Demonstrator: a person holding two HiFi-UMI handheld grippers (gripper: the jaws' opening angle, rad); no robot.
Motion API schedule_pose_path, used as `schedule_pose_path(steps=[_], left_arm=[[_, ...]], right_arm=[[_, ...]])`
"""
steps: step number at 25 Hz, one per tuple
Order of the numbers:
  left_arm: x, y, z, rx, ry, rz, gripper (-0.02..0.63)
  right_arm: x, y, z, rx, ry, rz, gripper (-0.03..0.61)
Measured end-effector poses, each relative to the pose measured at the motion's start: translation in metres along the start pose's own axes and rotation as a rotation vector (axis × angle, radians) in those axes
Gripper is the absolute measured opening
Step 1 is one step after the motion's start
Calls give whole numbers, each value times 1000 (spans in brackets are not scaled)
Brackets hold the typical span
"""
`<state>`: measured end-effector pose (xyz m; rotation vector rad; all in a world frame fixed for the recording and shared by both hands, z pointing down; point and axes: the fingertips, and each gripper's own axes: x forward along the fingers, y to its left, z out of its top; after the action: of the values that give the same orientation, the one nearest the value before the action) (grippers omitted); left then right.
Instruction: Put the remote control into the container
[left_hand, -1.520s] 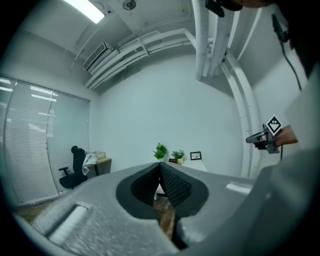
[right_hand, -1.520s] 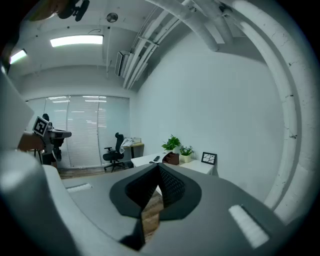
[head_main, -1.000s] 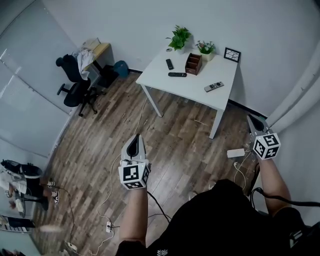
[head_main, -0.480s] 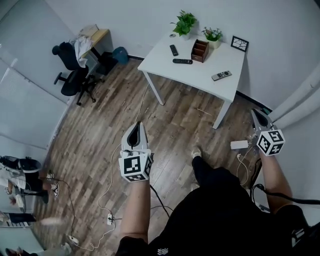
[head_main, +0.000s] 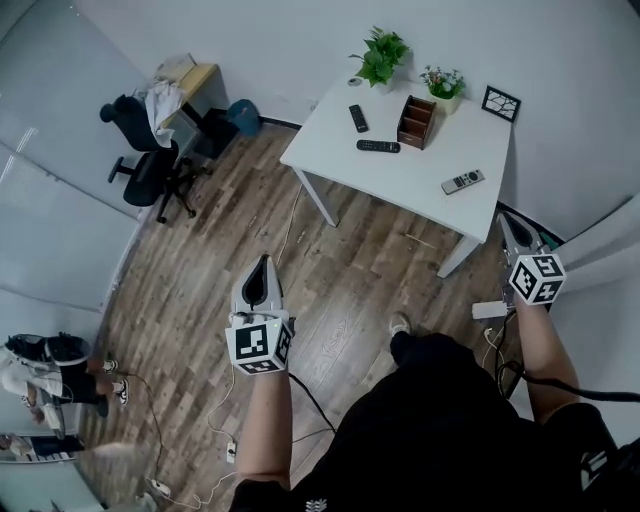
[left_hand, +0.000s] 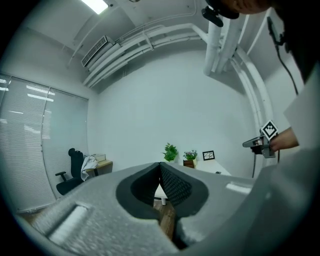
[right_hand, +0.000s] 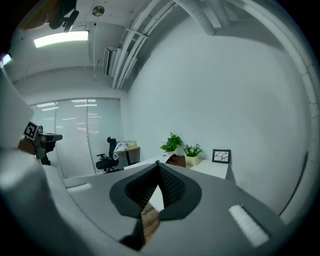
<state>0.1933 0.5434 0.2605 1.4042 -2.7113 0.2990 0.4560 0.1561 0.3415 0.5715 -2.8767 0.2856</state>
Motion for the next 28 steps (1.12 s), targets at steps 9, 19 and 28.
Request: schedule_pose_path(steps=[9,19,28], left_arm=[[117,15,31,30,-8,-9,2],[202,18,28,25,12,-66,2],[325,19,23,24,-32,-239,2]], right_arm=[[110,-43,21,-2,20,5,2],[175,-72,22,11,28,-31,2],[209,-102,20,30,48,-171,2]])
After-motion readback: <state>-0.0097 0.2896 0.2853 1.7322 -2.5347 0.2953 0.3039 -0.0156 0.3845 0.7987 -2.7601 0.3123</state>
